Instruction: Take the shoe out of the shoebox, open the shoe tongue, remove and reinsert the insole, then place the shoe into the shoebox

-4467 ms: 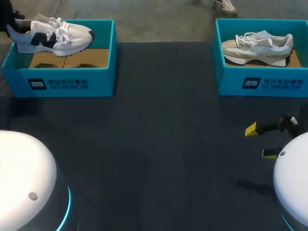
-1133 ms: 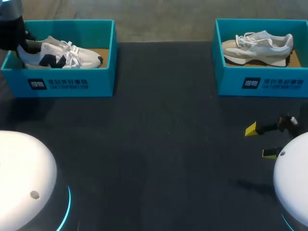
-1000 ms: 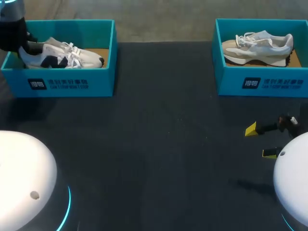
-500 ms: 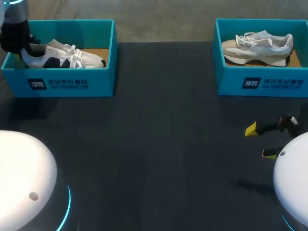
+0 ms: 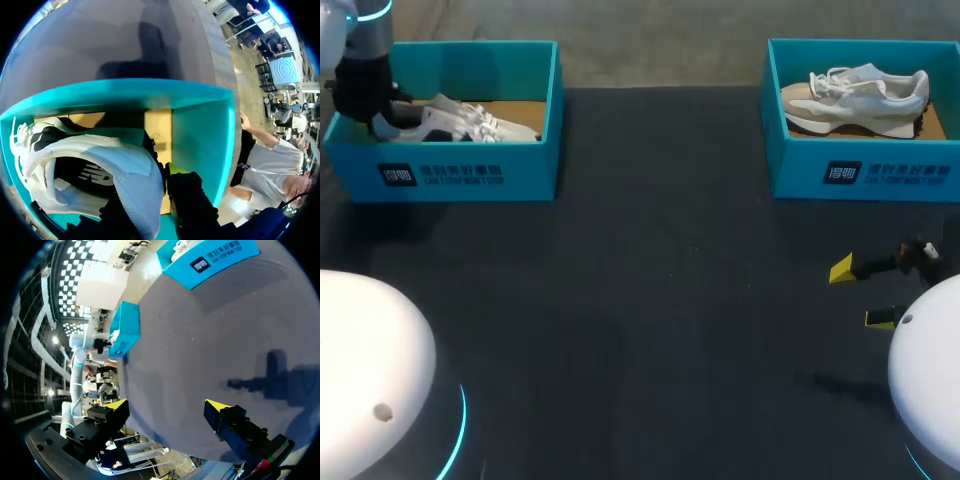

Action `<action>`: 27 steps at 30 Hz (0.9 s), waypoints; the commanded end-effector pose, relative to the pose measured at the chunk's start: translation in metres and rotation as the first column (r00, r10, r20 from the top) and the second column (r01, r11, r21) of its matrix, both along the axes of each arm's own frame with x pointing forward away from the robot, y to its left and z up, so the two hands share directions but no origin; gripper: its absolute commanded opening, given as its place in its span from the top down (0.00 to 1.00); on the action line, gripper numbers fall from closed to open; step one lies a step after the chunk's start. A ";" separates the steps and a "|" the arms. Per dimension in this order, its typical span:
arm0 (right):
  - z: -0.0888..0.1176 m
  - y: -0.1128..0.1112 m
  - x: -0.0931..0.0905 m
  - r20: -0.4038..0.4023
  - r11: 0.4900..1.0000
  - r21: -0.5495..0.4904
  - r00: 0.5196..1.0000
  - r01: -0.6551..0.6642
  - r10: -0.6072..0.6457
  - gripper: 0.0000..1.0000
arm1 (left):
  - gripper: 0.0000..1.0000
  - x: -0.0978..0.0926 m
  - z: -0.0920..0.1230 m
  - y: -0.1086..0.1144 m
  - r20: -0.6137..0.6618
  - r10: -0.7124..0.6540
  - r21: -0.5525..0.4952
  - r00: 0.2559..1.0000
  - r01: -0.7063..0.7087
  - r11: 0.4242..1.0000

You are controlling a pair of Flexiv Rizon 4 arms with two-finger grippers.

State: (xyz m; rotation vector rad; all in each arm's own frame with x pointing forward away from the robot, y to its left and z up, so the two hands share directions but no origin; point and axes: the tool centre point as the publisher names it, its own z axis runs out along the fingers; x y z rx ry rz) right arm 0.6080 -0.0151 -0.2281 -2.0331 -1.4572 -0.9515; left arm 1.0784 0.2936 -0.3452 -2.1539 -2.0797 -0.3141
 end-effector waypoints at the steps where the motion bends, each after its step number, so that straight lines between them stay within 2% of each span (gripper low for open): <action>1: 0.004 -0.001 -0.010 0.006 1.000 -0.005 1.000 0.010 -0.010 0.00 | 1.00 0.008 -0.004 -0.001 -0.016 0.008 0.004 1.000 -0.008 1.000; 27: 0.004 -0.001 -0.010 0.006 1.000 -0.005 1.000 0.010 -0.010 0.00 | 1.00 0.000 -0.032 0.000 -0.078 0.002 0.029 0.997 0.000 1.000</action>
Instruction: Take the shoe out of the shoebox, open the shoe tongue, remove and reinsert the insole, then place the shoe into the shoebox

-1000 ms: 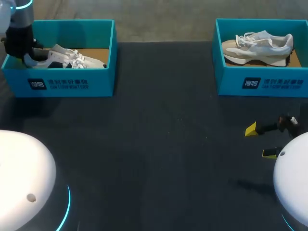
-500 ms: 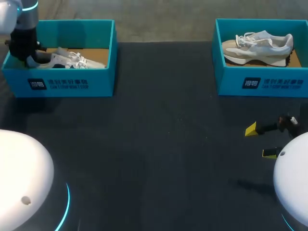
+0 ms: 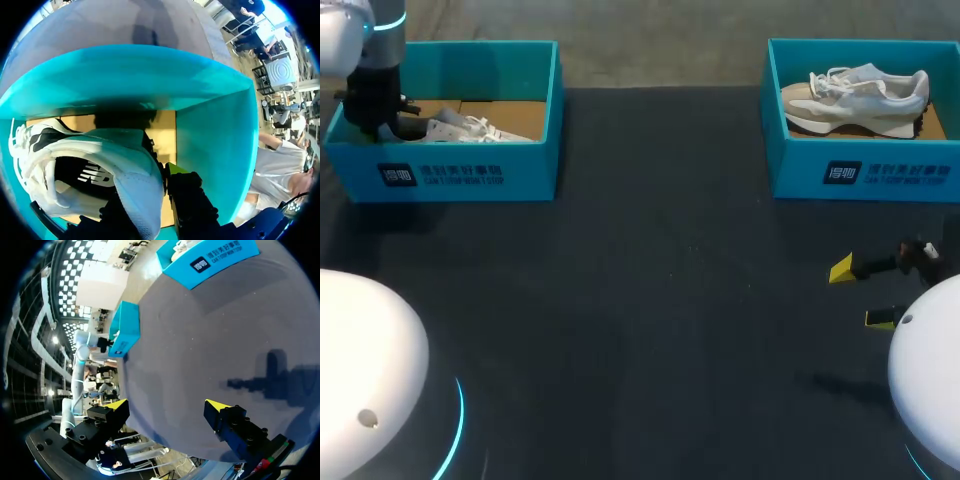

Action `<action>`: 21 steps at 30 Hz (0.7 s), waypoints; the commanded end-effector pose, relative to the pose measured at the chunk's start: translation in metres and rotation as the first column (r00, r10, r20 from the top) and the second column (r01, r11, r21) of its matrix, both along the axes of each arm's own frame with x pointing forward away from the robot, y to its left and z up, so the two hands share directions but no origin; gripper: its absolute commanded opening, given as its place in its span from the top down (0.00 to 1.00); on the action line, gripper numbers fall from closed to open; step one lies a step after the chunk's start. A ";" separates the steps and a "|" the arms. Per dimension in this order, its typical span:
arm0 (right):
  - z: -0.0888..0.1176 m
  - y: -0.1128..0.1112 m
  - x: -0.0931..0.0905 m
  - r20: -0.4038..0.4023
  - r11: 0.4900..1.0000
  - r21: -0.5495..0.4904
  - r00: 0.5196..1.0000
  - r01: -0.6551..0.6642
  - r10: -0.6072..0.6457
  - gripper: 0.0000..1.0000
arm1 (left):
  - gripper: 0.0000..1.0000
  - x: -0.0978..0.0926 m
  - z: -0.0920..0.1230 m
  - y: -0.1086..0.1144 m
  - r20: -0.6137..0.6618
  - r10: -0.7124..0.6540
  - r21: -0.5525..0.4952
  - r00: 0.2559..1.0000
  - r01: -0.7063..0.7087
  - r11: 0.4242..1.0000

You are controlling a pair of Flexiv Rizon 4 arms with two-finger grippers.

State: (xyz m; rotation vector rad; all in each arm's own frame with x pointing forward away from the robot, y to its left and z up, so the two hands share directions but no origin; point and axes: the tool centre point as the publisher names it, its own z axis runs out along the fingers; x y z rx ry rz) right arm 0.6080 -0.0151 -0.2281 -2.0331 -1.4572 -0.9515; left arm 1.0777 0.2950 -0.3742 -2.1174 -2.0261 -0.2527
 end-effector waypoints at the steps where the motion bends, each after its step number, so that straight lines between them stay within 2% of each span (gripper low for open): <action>1: 0.004 -0.001 -0.010 0.006 1.000 -0.005 1.000 0.010 -0.010 0.00 | 1.00 0.000 -0.004 -0.001 -0.004 0.001 0.007 1.000 -0.001 1.000; 10: 0.004 -0.001 -0.010 0.006 1.000 -0.005 1.000 0.010 -0.010 0.00 | 1.00 -0.001 -0.009 0.002 -0.026 0.009 -0.023 1.000 -0.009 1.000; 11: 0.004 -0.001 -0.010 0.006 1.000 -0.005 1.000 0.010 -0.010 0.00 | 0.86 -0.001 -0.009 0.002 -0.026 0.009 -0.023 1.000 -0.010 1.000; 12: 0.004 -0.001 -0.010 0.006 1.000 -0.005 1.000 0.010 -0.010 0.00 | 0.67 -0.001 -0.008 0.003 -0.023 0.008 -0.032 1.000 -0.008 0.999; 14: 0.004 -0.001 -0.010 0.006 1.000 -0.005 1.000 0.010 -0.010 0.00 | 0.67 -0.001 -0.008 0.003 -0.021 0.007 -0.037 1.000 -0.007 0.999; 17: 0.004 -0.001 -0.010 0.006 1.000 -0.005 1.000 0.010 -0.010 0.00 | 0.59 -0.001 -0.007 0.004 -0.020 0.009 -0.043 1.000 -0.009 0.999; 21: 0.004 -0.001 -0.010 0.006 1.000 -0.005 1.000 0.010 -0.010 0.00 | 0.56 -0.002 -0.001 0.005 -0.016 0.011 -0.056 1.000 -0.012 0.998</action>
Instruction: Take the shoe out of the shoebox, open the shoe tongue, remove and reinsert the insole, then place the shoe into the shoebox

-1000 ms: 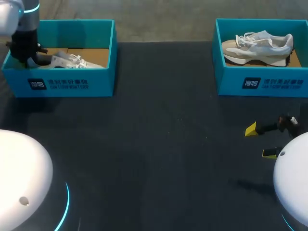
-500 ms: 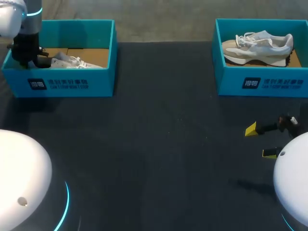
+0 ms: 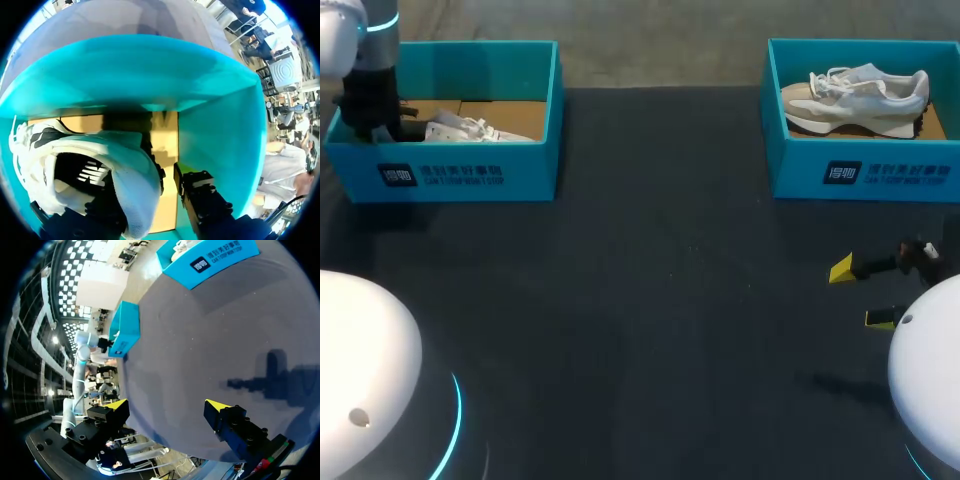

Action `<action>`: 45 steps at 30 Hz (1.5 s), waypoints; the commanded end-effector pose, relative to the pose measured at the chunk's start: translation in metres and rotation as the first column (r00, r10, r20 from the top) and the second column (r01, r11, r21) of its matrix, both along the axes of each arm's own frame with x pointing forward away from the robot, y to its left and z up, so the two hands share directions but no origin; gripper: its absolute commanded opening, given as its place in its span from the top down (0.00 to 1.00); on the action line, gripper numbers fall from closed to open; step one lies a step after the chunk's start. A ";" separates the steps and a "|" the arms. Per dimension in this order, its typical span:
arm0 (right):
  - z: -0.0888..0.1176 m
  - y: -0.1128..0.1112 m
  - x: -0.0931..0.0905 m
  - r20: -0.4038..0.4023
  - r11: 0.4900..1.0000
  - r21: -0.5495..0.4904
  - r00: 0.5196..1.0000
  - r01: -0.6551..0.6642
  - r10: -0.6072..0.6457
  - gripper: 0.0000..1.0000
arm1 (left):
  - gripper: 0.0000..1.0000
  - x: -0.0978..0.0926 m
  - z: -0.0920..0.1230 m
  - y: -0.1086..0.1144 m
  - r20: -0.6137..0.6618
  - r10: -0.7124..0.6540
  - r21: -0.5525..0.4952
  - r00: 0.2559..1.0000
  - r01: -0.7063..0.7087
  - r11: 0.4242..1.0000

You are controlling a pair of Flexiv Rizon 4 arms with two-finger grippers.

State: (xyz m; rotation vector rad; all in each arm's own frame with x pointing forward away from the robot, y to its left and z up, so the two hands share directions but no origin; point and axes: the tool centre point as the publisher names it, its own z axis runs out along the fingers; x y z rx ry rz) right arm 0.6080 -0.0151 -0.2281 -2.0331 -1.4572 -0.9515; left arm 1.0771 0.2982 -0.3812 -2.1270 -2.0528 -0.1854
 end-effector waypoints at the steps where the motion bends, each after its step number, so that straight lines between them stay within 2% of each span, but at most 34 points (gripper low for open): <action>1: 0.004 -0.001 -0.010 0.006 1.000 -0.005 1.000 0.010 -0.010 0.00 | 0.54 -0.001 0.008 0.002 0.005 0.004 -0.014 1.000 -0.003 1.000; 3: 0.004 -0.001 -0.010 0.006 1.000 -0.005 1.000 0.010 -0.010 0.00 | 0.51 -0.002 0.013 0.002 0.015 0.004 -0.028 1.000 -0.004 1.000; 4: 0.004 -0.001 -0.010 0.006 1.000 -0.005 1.000 0.010 -0.010 0.00 | 0.45 -0.002 0.017 0.001 0.019 0.004 -0.039 1.000 -0.004 0.999; 5: 0.004 -0.001 -0.010 0.006 1.000 -0.005 1.000 0.010 -0.010 0.00 | 0.38 -0.002 0.021 0.001 0.028 0.009 -0.048 1.000 -0.007 0.999; 7: 0.004 -0.001 -0.010 0.006 1.000 -0.005 1.000 0.010 -0.010 0.00 | 0.17 0.000 0.029 0.000 0.036 0.018 -0.072 0.999 -0.015 0.997; 12: 0.004 -0.001 -0.010 0.006 1.000 -0.005 1.000 0.010 -0.010 0.00 | 0.00 -0.001 0.050 -0.002 0.066 0.020 -0.115 0.998 -0.012 0.993; 31: 0.004 -0.001 -0.010 0.006 1.000 -0.005 1.000 0.010 -0.010 0.00 | 0.00 -0.013 0.116 -0.010 0.121 0.033 -0.212 0.992 -0.007 0.977; 45: 0.004 -0.001 -0.010 0.006 1.000 -0.005 1.000 0.010 -0.010 0.00 | 0.00 -0.043 0.153 -0.017 0.113 -0.003 -0.251 0.994 0.032 0.968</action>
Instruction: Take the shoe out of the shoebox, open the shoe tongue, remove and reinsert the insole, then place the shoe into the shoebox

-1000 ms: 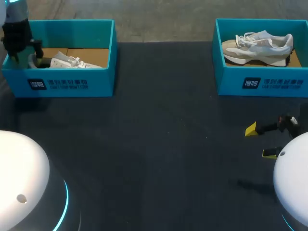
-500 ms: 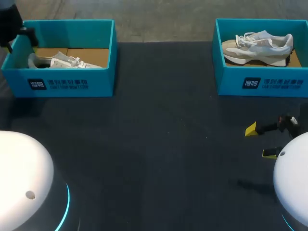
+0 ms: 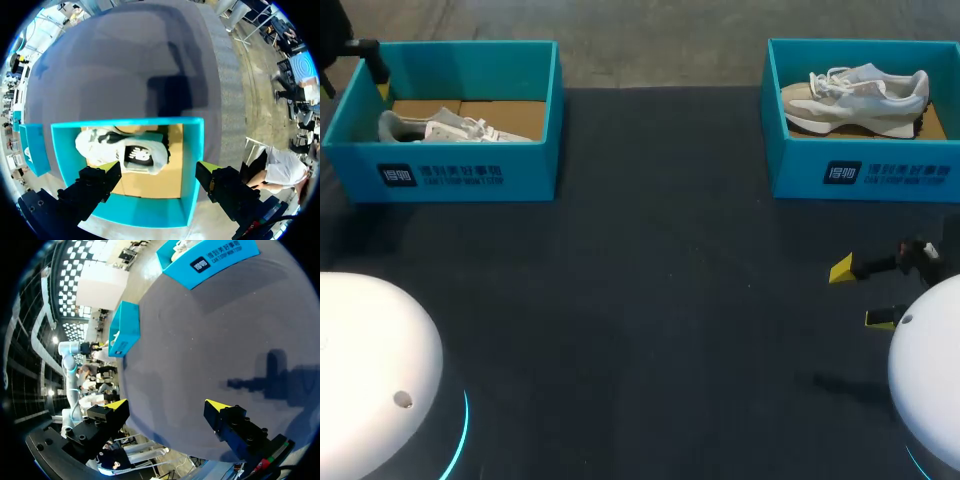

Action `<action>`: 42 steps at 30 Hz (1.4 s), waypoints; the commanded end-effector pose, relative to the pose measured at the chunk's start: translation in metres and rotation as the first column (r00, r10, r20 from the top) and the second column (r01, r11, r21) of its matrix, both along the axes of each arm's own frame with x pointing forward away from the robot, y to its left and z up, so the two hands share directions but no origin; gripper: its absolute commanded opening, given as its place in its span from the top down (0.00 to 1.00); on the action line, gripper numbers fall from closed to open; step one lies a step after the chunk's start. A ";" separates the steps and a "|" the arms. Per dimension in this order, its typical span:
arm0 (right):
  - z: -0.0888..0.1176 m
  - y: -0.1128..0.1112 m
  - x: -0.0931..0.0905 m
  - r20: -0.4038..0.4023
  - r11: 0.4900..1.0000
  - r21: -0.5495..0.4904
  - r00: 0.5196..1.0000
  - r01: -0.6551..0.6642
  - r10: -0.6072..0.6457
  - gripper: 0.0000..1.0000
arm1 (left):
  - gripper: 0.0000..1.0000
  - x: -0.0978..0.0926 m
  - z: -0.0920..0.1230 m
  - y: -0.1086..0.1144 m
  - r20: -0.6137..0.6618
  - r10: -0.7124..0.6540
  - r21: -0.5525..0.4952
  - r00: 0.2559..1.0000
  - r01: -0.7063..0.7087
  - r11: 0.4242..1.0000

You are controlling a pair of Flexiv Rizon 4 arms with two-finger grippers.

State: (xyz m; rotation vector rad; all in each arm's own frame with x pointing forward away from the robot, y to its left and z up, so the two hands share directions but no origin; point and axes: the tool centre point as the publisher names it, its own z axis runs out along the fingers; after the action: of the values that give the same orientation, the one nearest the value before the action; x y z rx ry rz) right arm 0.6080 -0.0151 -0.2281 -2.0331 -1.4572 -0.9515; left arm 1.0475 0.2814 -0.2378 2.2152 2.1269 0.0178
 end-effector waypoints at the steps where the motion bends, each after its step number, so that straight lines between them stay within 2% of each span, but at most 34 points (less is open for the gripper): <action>1: 0.004 -0.001 -0.010 0.006 1.000 -0.005 1.000 0.010 -0.010 0.00 | 0.00 -0.015 0.012 -0.002 0.014 -0.007 -0.001 1.000 0.007 1.000; 8: 0.004 -0.001 -0.010 0.006 1.000 -0.005 1.000 0.010 -0.010 0.00 | 0.00 -0.030 0.029 -0.007 -0.001 -0.024 -0.047 1.000 0.024 0.999; 19: 0.004 -0.001 -0.010 0.006 1.000 -0.005 1.000 0.010 -0.010 0.00 | 0.00 -0.049 0.032 -0.017 -0.043 -0.053 -0.071 0.998 0.050 0.996; 37: 0.005 -0.001 -0.008 0.013 1.000 -0.005 1.000 0.011 -0.011 0.00 | 0.00 -0.049 0.032 -0.017 -0.043 -0.053 -0.071 0.998 0.050 0.996; 42: 0.017 0.000 0.001 0.023 0.997 -0.075 1.000 -0.004 0.005 0.00 | 0.00 -0.049 0.032 -0.017 -0.043 -0.053 -0.071 0.998 0.050 0.996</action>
State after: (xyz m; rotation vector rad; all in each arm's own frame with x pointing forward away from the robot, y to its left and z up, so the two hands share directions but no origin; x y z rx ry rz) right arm 0.6143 -0.0183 -0.2249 -2.0442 -1.5092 -0.9640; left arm 1.0003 0.2646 -0.2062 2.2497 2.0603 -0.1139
